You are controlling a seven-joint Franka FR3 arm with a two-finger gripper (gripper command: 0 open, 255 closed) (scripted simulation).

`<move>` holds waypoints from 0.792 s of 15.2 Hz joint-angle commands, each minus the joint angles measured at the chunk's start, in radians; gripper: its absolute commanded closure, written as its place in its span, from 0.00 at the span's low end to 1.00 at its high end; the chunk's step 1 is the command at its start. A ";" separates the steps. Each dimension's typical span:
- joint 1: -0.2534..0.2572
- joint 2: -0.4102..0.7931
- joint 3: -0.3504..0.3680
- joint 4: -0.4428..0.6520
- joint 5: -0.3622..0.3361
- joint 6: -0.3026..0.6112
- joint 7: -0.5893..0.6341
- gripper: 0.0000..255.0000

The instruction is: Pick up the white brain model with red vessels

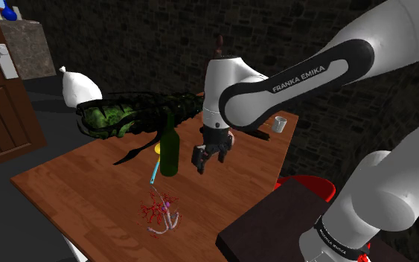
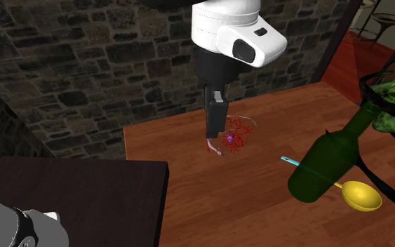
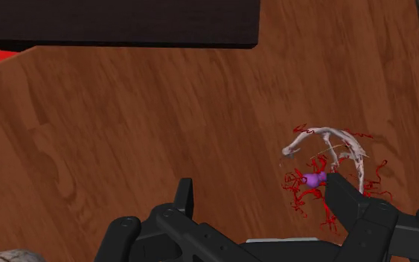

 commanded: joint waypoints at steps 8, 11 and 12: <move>0.028 0.360 0.071 0.166 -0.129 0.219 0.205 0.00; 0.063 0.481 0.062 0.245 -0.195 0.265 0.280 0.00; 0.077 0.520 0.057 0.273 -0.215 0.278 0.303 0.00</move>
